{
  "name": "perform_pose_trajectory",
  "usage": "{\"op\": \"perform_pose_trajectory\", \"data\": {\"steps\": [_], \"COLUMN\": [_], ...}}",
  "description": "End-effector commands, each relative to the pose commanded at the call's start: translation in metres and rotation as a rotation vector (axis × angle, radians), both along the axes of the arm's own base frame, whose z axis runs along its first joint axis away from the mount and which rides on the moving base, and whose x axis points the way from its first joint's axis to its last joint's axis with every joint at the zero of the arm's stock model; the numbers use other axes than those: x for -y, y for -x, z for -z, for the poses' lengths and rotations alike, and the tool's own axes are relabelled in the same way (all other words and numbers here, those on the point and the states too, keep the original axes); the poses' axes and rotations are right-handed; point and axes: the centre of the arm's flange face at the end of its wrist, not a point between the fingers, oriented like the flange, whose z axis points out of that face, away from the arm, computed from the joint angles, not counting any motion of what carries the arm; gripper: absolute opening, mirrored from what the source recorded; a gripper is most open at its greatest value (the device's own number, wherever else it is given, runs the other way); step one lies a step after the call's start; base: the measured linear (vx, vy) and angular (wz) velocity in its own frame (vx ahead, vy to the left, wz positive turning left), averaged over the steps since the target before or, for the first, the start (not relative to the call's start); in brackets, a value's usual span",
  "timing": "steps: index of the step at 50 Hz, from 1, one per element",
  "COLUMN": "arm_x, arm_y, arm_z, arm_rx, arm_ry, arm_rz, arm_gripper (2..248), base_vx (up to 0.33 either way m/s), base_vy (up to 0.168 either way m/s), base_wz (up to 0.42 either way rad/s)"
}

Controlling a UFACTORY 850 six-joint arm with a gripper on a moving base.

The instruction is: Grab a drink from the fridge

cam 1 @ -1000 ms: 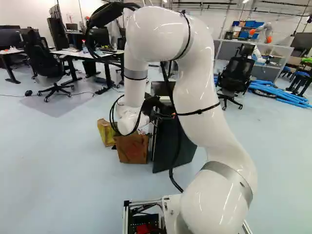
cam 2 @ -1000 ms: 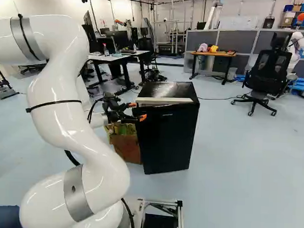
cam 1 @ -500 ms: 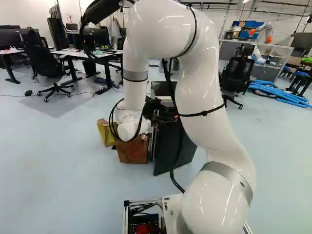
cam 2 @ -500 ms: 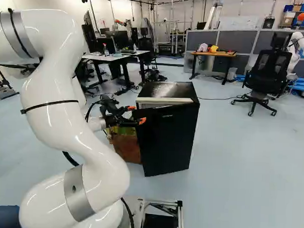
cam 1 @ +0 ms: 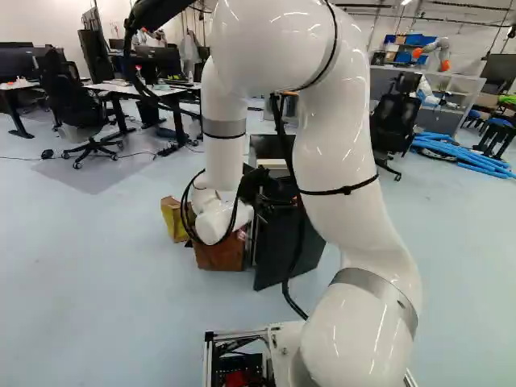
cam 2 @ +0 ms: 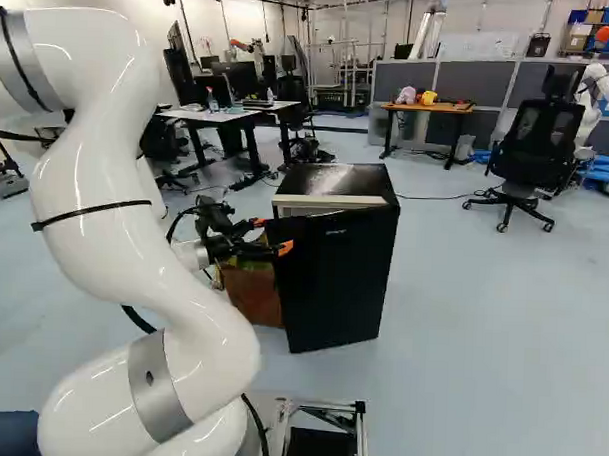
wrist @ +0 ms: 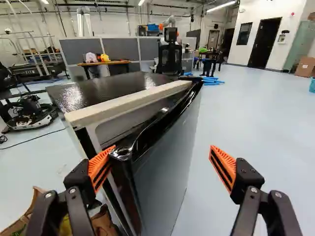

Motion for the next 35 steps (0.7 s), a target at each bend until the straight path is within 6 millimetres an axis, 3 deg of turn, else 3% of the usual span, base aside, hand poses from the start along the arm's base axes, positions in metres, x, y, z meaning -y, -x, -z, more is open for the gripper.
{"op": "perform_pose_trajectory", "data": {"steps": [35], "arm_x": [0.016], "arm_y": [0.039], "arm_z": [-0.002], "arm_rx": [-0.024], "arm_ry": [0.057], "arm_rz": [0.020], "arm_gripper": [247], "base_vx": [0.000], "base_vy": [0.000], "base_wz": [0.000]}}
